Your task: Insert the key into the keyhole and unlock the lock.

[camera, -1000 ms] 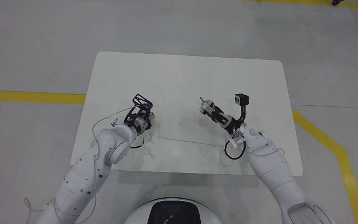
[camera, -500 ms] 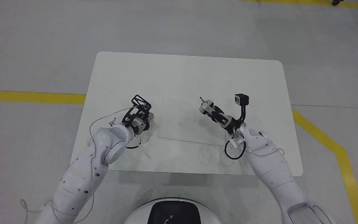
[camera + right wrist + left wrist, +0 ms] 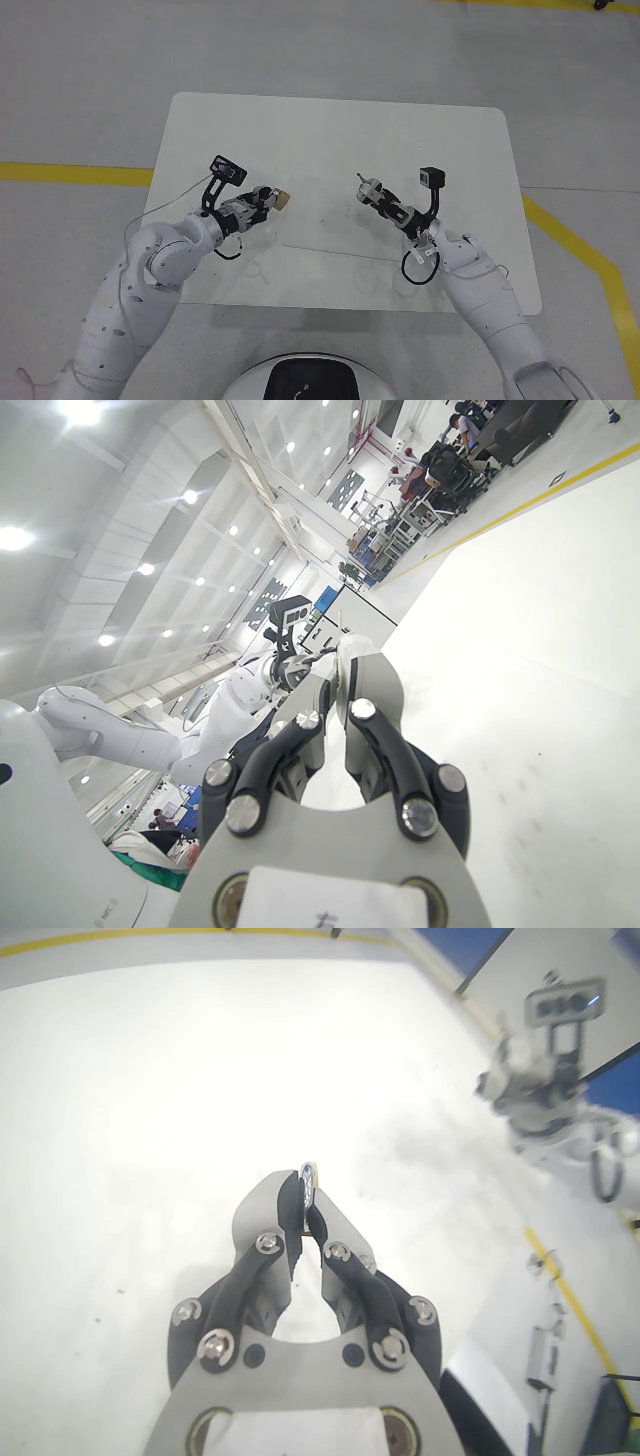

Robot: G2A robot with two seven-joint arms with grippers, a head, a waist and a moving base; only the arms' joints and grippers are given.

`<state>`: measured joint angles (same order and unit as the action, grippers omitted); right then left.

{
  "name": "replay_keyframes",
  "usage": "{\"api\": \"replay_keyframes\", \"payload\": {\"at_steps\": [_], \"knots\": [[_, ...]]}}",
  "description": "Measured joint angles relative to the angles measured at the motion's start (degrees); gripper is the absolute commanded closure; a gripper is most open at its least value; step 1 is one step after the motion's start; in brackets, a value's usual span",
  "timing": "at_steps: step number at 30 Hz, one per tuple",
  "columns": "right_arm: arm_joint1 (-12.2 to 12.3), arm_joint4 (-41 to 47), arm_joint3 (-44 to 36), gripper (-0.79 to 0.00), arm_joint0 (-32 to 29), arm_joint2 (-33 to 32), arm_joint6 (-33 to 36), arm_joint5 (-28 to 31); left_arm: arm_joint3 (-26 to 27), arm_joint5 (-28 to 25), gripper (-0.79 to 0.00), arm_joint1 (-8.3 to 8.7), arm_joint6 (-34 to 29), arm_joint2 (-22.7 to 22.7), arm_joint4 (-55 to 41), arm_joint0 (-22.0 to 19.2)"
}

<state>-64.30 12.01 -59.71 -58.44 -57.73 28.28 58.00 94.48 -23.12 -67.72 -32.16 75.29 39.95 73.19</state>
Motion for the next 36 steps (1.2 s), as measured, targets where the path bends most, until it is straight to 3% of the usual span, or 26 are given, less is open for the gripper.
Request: {"api": "replay_keyframes", "payload": {"at_steps": [4,8,16,21,27,36], "knots": [[0.00,0.00,0.00,0.000,0.00,0.00,0.00,0.00,-1.93,-7.14,0.000,0.44,-4.20,2.96,-16.59,-0.62],[0.00,0.00,0.00,0.000,0.00,0.00,0.00,0.00,-4.56,-8.84,0.000,0.60,-7.68,3.03,-26.58,-2.22],[0.00,0.00,0.00,0.000,0.00,0.00,0.00,0.00,-5.07,-8.00,0.000,0.66,-8.31,2.91,-26.94,-2.87],[-0.23,2.25,-2.11,0.000,-0.89,0.12,-0.97,-2.06,-6.98,-9.62,0.000,0.43,-8.00,1.44,-33.96,-2.39],[-1.15,6.81,-2.64,0.000,-0.40,1.79,-0.07,-4.90,-11.07,-13.23,0.000,-0.31,-10.90,-3.38,-43.58,-5.48],[-3.57,14.44,-1.96,0.000,0.74,7.05,4.01,-8.72,-19.00,-16.01,0.000,-1.49,-13.16,-10.04,-44.57,-11.92]]}}
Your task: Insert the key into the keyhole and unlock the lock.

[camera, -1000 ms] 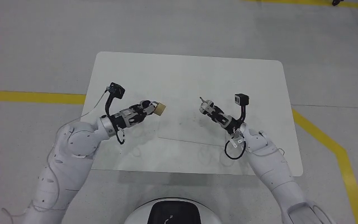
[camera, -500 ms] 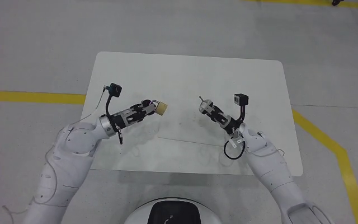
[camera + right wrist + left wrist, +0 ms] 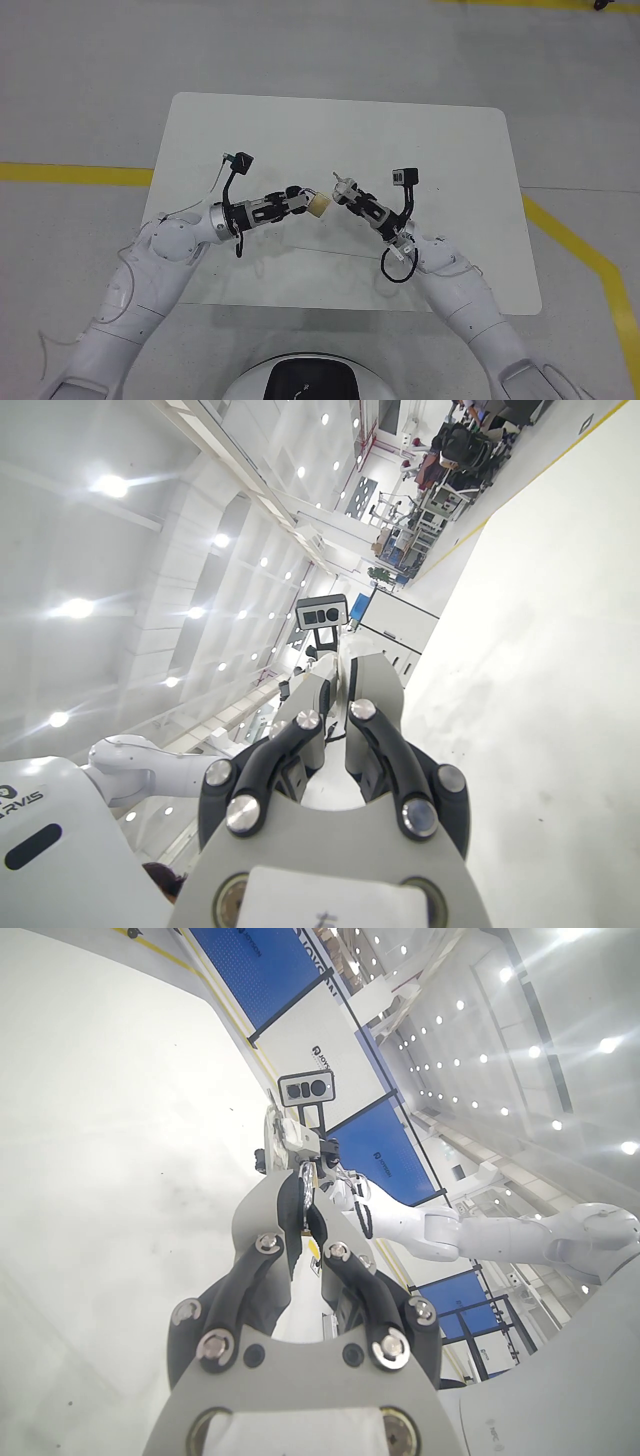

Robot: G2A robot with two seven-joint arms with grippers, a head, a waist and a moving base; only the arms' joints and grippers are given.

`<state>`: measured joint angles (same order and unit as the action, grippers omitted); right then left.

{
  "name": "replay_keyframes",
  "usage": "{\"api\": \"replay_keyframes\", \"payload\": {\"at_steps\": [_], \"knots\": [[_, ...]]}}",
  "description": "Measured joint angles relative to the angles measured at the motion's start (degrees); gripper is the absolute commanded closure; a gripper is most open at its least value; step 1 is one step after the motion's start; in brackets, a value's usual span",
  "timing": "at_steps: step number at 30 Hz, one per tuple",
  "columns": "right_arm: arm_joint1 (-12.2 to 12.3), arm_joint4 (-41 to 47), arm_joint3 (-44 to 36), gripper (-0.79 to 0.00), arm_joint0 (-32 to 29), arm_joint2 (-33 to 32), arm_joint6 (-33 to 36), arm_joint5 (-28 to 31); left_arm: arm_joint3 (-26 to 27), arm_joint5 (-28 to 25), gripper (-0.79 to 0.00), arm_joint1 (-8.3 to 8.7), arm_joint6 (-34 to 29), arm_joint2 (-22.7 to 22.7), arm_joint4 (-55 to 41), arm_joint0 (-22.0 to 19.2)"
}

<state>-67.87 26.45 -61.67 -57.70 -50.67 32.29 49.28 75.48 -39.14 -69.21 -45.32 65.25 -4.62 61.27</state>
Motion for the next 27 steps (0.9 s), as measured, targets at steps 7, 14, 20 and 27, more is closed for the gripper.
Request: {"api": "replay_keyframes", "payload": {"at_steps": [7,14,20,27], "knots": [[-0.91,9.47,0.59,0.000,0.21,1.66,9.63,-0.93,-1.53,-0.49,0.000,-0.10,1.15,-1.09,1.84,-1.11],[-1.06,15.59,1.41,0.000,0.10,0.86,18.00,-1.17,-2.40,-0.22,0.000,-0.33,2.61,-2.47,3.08,-1.70],[-1.29,15.82,1.49,0.000,-0.23,0.27,20.02,-0.52,-2.68,-0.17,0.000,-0.35,3.20,-2.96,3.40,-1.94],[-1.61,12.73,1.09,0.000,-0.70,-0.05,19.46,0.72,-2.98,0.78,0.000,-0.45,3.75,-3.91,3.95,-2.09]]}}
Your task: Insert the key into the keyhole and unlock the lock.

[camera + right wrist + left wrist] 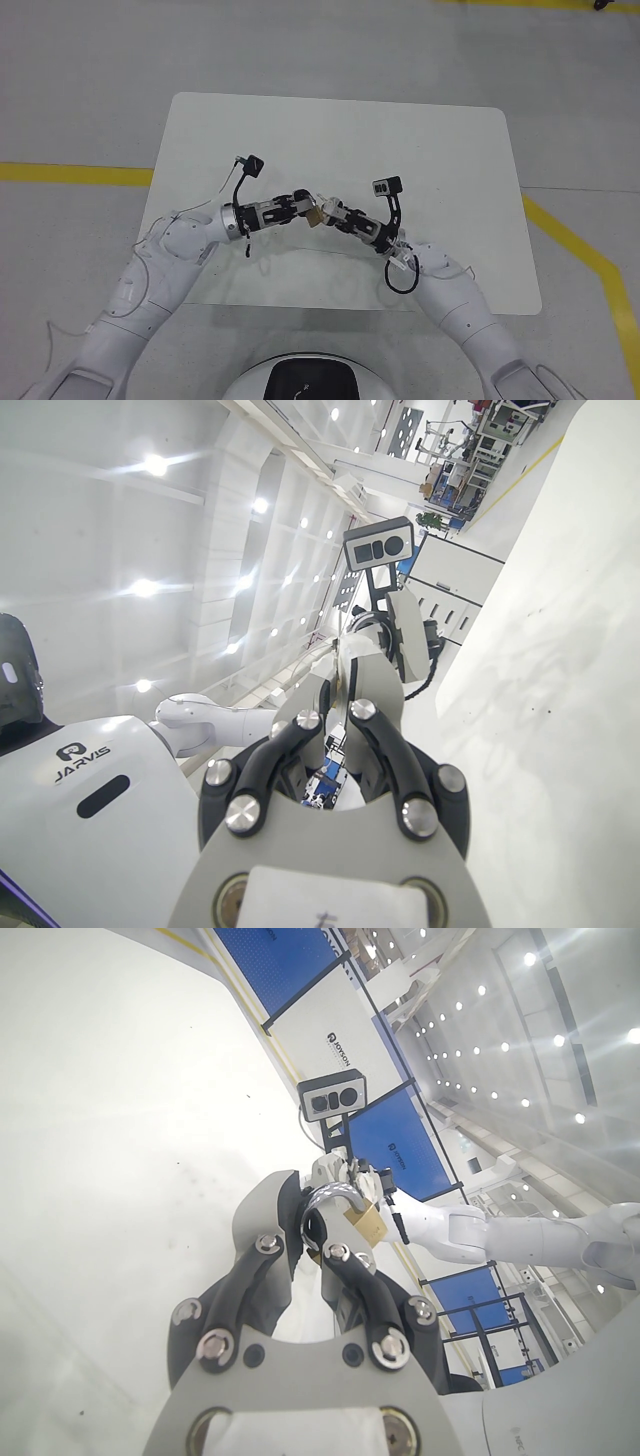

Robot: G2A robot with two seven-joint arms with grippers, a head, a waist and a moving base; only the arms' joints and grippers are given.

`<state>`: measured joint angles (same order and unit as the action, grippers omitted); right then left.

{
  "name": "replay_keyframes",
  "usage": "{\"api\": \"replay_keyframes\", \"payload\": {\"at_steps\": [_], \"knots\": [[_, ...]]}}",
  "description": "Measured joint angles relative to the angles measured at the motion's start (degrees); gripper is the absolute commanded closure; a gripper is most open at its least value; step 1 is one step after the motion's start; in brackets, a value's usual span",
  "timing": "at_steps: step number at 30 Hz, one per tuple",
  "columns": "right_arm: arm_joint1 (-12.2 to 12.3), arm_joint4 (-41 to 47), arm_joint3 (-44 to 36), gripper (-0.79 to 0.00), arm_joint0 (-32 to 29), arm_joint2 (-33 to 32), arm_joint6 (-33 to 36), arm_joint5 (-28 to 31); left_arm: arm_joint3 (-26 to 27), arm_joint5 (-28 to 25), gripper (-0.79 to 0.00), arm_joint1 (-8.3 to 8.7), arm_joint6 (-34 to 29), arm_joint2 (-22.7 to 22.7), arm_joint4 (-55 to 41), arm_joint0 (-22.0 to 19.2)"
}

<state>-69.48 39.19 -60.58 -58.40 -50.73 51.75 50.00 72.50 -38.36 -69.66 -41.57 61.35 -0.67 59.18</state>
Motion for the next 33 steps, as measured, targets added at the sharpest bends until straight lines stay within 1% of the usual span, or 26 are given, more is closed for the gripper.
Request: {"api": "replay_keyframes", "payload": {"at_steps": [4,8,15,16,19,23,25,28,33], "knots": [[-0.06,-2.32,-0.75,0.000,-0.67,-0.30,-0.46,1.58,-0.96,1.86,0.000,-0.10,-0.14,-0.27,-1.86,-0.36],[-0.04,-3.75,-1.54,0.000,-1.37,-1.08,-1.59,2.90,-2.05,3.03,0.000,-0.25,-2.28,-0.44,-7.41,-0.70],[0.70,-0.05,-3.70,0.000,-3.09,-5.36,-3.60,6.18,-5.88,2.67,0.000,-0.45,-9.68,0.14,-21.53,-1.95],[0.97,-0.15,-4.11,0.000,-3.54,-6.44,-4.26,6.82,-6.64,2.69,0.000,-0.52,-11.25,0.22,-24.38,-2.19],[1.47,-2.47,-4.15,0.000,-4.45,-8.85,-6.31,8.04,-9.20,3.53,0.000,-0.63,-14.22,0.47,-28.72,-3.55],[1.44,-6.84,-5.11,0.000,-5.35,-10.03,-10.09,7.04,-11.91,6.38,0.000,-1.15,-17.64,0.26,-35.15,-5.63],[1.62,-8.05,-6.07,0.000,-5.75,-10.35,-9.97,5.03,-13.77,8.11,0.000,-1.34,-16.48,0.53,-37.16,-6.65],[2.04,-8.54,-7.12,0.000,-6.10,-11.54,-9.45,2.67,-13.90,8.20,0.000,-1.35,-15.90,0.55,-37.08,-6.66],[2.03,-8.50,-7.09,0.000,-6.09,-11.54,-9.48,2.73,-13.85,8.15,0.000,-1.35,-15.97,0.54,-37.04,-6.63]]}}
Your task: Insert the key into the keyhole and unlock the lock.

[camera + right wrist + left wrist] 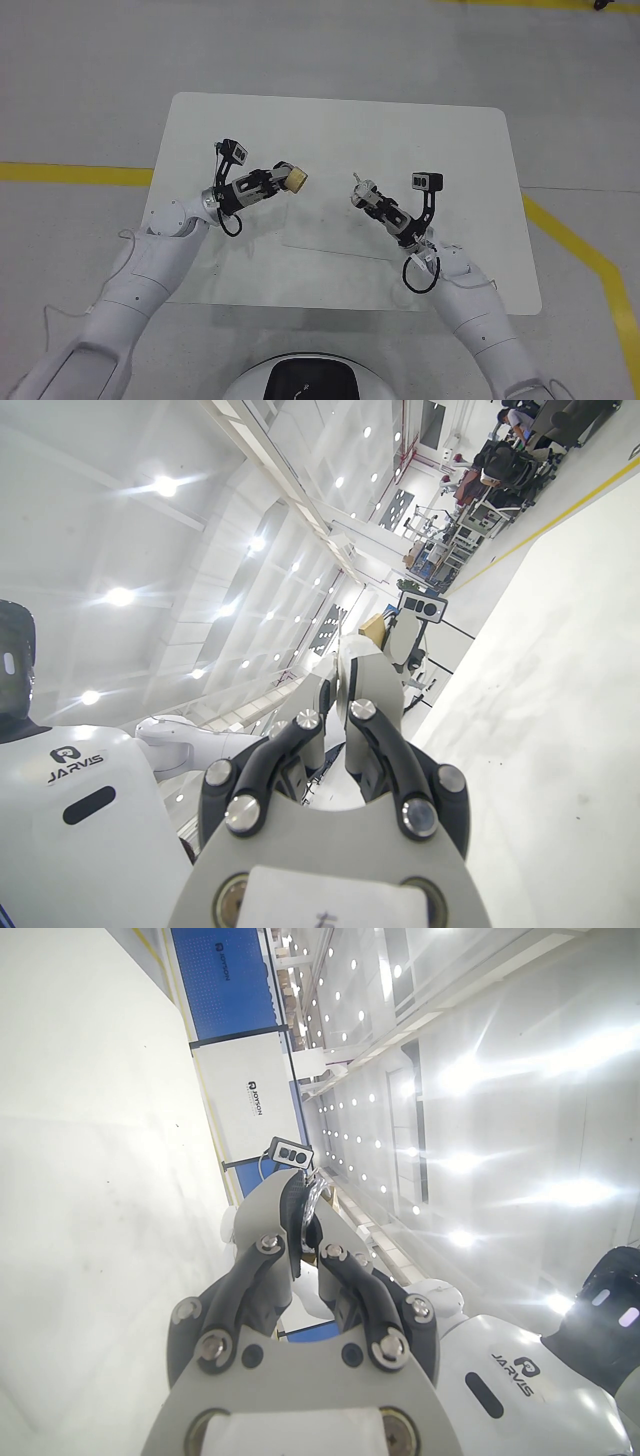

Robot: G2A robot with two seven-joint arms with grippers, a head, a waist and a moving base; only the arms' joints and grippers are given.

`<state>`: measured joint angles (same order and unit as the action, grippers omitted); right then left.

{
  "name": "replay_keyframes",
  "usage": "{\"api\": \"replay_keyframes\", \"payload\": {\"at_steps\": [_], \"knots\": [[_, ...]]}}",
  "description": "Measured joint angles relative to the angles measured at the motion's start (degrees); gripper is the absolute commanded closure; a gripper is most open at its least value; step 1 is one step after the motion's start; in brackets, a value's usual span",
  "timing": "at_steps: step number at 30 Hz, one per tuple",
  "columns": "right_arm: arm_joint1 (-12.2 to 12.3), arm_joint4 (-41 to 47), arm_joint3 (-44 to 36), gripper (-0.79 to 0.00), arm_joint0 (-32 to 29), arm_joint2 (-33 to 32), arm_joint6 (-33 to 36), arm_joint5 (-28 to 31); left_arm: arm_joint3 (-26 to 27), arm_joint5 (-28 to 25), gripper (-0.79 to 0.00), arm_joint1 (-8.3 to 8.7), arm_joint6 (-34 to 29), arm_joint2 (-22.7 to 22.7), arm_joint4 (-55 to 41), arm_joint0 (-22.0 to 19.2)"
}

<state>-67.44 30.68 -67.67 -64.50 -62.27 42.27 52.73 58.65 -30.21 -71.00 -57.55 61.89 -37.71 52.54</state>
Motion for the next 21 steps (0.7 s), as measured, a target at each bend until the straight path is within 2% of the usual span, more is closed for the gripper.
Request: {"api": "replay_keyframes", "payload": {"at_steps": [3,6,9,12,16,19,21], "knots": [[0.00,0.00,-0.03,0.000,-0.02,0.00,-0.02,-0.01,0.89,0.54,0.000,0.13,1.12,-0.12,1.56,0.52],[0.09,0.40,-2.90,0.000,-1.57,0.45,0.86,-1.76,3.94,2.45,0.000,0.53,4.16,0.22,6.60,2.01],[0.96,-2.76,-6.81,0.000,-3.05,-1.24,2.58,-6.85,6.84,5.51,0.000,0.81,4.93,0.72,7.58,3.22],[1.84,-8.07,-12.94,0.000,-5.72,-3.21,1.62,-14.56,8.31,9.54,0.000,0.89,4.88,1.05,6.15,3.78],[2.90,-9.96,-22.70,0.000,-11.44,-6.26,0.76,-22.61,7.71,15.99,0.000,0.70,2.80,0.30,3.43,3.49],[3.44,-10.36,-26.23,0.000,-14.26,-7.86,1.03,-28.02,6.71,19.89,0.000,0.43,3.49,-0.66,3.90,2.40],[3.61,-9.90,-27.45,0.000,-15.18,-8.40,1.39,-30.35,6.47,20.49,0.000,0.26,4.09,-1.04,4.21,1.92]]}}
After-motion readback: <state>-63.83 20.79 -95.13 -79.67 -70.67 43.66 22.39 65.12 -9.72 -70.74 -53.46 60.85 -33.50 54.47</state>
